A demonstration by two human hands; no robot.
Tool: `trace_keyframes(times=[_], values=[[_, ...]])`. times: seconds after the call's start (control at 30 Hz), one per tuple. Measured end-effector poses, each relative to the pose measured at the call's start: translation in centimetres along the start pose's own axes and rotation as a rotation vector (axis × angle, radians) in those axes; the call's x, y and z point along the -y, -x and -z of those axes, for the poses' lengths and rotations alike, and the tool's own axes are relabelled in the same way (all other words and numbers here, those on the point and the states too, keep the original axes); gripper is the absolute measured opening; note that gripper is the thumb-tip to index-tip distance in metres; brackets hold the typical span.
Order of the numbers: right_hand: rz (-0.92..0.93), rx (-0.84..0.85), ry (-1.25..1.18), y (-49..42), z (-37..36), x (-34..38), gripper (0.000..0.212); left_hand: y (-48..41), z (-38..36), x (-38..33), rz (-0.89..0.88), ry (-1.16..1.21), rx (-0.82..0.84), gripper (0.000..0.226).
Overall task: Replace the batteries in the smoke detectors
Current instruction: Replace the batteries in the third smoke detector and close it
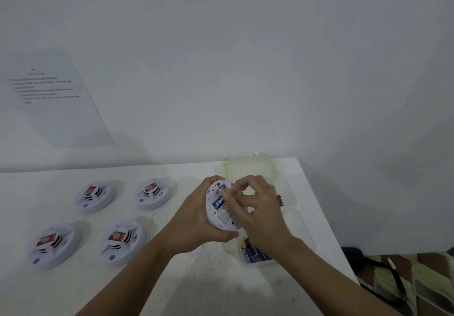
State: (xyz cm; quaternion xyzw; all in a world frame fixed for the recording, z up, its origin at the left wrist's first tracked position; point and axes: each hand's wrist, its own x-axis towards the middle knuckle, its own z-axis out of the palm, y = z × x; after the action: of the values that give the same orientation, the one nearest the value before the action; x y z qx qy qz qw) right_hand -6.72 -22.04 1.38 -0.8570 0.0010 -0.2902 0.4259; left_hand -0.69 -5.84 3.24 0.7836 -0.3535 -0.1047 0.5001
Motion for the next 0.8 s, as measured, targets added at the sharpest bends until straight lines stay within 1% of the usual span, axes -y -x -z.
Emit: trace_keyframes(times=[0.07,0.13,0.2,0.27,0.33,0.37,0.47,0.53,0.6,0.67,0.73,0.8], values=[[-0.024,0.089,-0.012,-0.6,0.3,-0.3,0.04,-0.1,0.1,0.2,0.003,-0.007,0.008,0.086],[-0.074,0.15,-0.105,-1.3,1.0,-0.7,0.032,-0.2,0.3,0.2,-0.005,-0.019,0.007,0.086],[-0.149,0.135,-0.224,-2.3,1.9,-1.2,0.02,-0.4,0.5,0.3,-0.005,-0.01,-0.013,0.089],[-0.228,0.048,-0.241,-3.4,3.0,-2.2,0.013,-0.6,0.8,0.4,-0.001,-0.006,-0.03,0.091],[-0.281,0.013,-0.149,-4.3,3.9,-4.0,0.011,-0.8,1.0,0.6,0.006,-0.006,-0.032,0.092],[-0.294,0.045,-0.054,-4.7,4.2,-5.0,0.011,-0.9,1.1,0.7,0.01,-0.004,-0.028,0.092],[-0.316,0.237,0.303,-5.6,4.3,-8.2,0.01,-1.3,1.1,0.9,0.015,-0.003,-0.025,0.092],[-0.323,0.338,0.45,-5.8,3.9,-9.4,0.015,-1.4,1.0,1.1,0.018,0.003,-0.024,0.093],[-0.286,0.421,0.587,-5.9,3.3,-9.8,0.02,-1.7,1.0,1.3,0.021,0.007,-0.027,0.092],[-0.243,0.471,0.672,-6.0,2.7,-9.9,0.02,-1.9,1.0,1.6,0.025,0.007,-0.03,0.092],[-0.24,0.506,0.708,-6.2,2.3,-10.2,0.016,-2.1,1.1,1.8,0.03,0.014,-0.029,0.092],[-0.264,0.546,0.676,-6.3,2.0,-10.6,0.025,-2.3,1.1,1.9,0.031,0.014,-0.031,0.092]])
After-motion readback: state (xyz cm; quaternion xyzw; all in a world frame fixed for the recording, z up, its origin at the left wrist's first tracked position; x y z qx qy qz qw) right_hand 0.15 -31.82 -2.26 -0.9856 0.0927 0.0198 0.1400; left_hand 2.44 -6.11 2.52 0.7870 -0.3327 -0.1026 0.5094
